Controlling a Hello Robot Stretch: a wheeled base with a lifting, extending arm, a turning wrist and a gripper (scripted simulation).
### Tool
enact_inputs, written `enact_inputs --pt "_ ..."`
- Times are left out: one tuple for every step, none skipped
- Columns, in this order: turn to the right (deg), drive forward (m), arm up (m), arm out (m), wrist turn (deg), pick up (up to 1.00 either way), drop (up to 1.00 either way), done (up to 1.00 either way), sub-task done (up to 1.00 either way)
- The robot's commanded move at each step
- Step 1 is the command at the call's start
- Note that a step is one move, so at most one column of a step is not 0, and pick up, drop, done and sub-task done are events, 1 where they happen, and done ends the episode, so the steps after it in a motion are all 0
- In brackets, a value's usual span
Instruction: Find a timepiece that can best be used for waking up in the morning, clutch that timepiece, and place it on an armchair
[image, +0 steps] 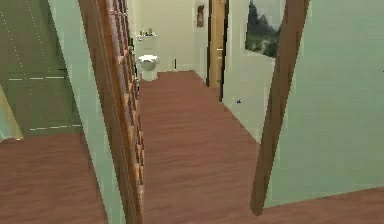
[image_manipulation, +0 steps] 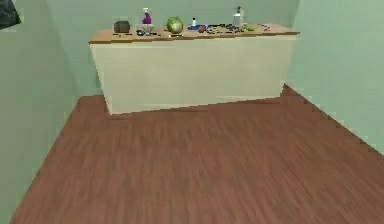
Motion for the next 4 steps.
enact_inputs --pt "0.0 0.85 0.00 0.00 0.0 0.00 0.00 0.00 0.00" --pt "0.0 1.00 0.00 0.00 0.0 0.00 0.00 0.00 0.00" --pt "0.0 1.00 0.00 0.00 0.0 0.00 0.00 0.00 0.00" --pt "0.0 0.95 0.00 0.00 0.0 0.00 0.00 0.00 0.00"
